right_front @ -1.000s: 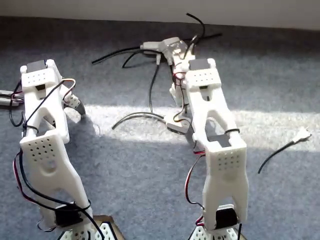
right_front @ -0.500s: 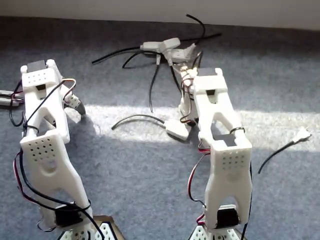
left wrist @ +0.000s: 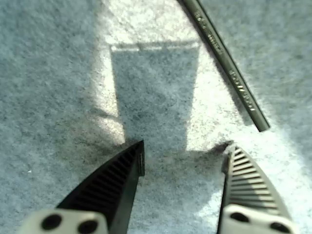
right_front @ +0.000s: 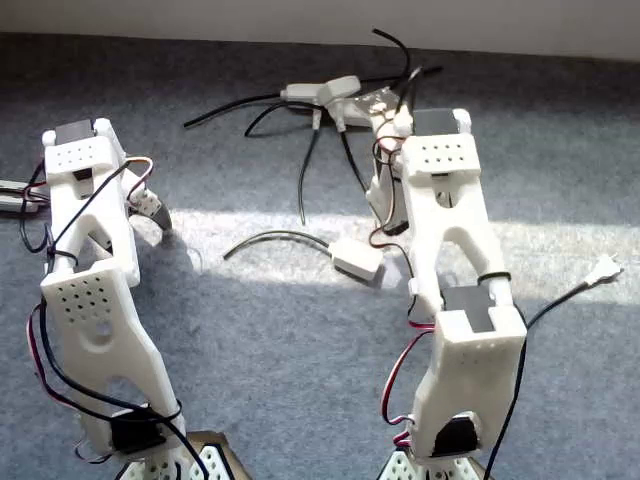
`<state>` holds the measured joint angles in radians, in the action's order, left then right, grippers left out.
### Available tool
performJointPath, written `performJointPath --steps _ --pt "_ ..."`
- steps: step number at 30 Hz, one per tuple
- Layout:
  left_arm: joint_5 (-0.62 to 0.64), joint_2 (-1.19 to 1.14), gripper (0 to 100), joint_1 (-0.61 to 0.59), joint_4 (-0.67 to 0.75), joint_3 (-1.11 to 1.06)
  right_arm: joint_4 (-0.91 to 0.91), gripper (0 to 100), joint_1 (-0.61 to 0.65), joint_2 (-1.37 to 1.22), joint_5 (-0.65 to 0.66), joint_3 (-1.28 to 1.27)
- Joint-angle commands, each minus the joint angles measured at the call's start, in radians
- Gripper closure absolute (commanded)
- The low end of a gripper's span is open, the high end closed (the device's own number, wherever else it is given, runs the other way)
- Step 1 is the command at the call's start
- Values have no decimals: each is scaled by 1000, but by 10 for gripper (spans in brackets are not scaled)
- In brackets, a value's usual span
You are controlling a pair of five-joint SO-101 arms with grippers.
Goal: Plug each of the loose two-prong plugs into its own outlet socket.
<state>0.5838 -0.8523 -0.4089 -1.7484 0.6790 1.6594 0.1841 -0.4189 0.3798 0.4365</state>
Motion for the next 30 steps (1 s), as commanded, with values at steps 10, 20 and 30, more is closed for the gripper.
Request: performJointPath --steps 10,20,30 --pt "6 8 744 18 -8 7 -125 991 -111 68 49 -248" --pt "28 15 744 -28 -2 13 -194 991 -300 71 -121 -297" --pt "183 10 744 -358 98 217 -278 991 -332 70 -339 -371"
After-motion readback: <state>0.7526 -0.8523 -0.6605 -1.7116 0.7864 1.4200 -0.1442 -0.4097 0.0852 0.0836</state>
